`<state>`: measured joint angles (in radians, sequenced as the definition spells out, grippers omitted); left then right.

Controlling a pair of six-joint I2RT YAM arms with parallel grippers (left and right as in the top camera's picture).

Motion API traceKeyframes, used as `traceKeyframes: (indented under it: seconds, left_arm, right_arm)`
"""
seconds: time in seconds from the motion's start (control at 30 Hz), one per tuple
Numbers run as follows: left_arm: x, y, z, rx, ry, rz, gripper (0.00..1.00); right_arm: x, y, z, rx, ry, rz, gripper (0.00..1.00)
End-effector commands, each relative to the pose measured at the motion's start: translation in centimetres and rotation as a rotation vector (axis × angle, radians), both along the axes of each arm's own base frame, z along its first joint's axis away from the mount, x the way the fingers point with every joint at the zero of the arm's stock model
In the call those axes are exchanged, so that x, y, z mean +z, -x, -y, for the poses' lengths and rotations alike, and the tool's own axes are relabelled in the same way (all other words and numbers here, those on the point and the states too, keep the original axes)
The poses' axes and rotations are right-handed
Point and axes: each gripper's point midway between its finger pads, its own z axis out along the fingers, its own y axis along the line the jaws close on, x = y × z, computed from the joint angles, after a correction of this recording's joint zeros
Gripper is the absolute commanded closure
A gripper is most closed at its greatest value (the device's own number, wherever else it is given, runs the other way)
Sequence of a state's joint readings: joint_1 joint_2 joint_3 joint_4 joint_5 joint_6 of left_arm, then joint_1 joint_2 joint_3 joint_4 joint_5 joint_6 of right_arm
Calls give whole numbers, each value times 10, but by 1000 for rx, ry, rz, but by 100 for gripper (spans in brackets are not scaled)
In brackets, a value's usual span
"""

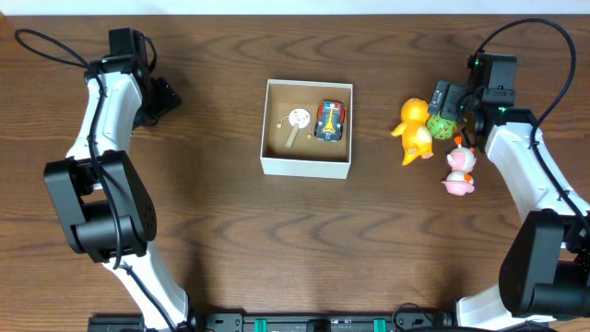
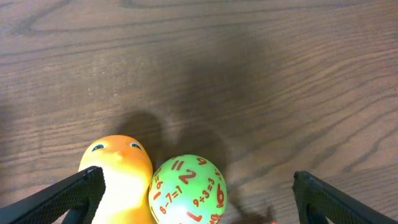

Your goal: Pack container

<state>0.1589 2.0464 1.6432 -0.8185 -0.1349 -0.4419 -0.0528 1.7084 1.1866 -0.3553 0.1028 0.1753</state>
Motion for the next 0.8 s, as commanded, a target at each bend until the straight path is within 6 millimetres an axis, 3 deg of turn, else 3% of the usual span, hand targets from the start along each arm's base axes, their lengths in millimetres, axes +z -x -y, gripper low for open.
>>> traceKeyframes:
  seconds: [0.0,0.37,0.5,0.77]
  left_arm:
    - [-3,3,-3,12,-9,-11,2]
    - [-3,3,-3,12,-9,-11,2]
    - [-3,3,-3,12,-9,-11,2]
    - [-3,3,-3,12,-9,-11,2]
  right_arm:
    - [7,-4,4,-3,10,16,1]
    - [8,-6,3,-1,2,25,1]
    - [7,-7,-8,23,-61,29,1]
    - [5,-16,-29,-180,-401,70,1]
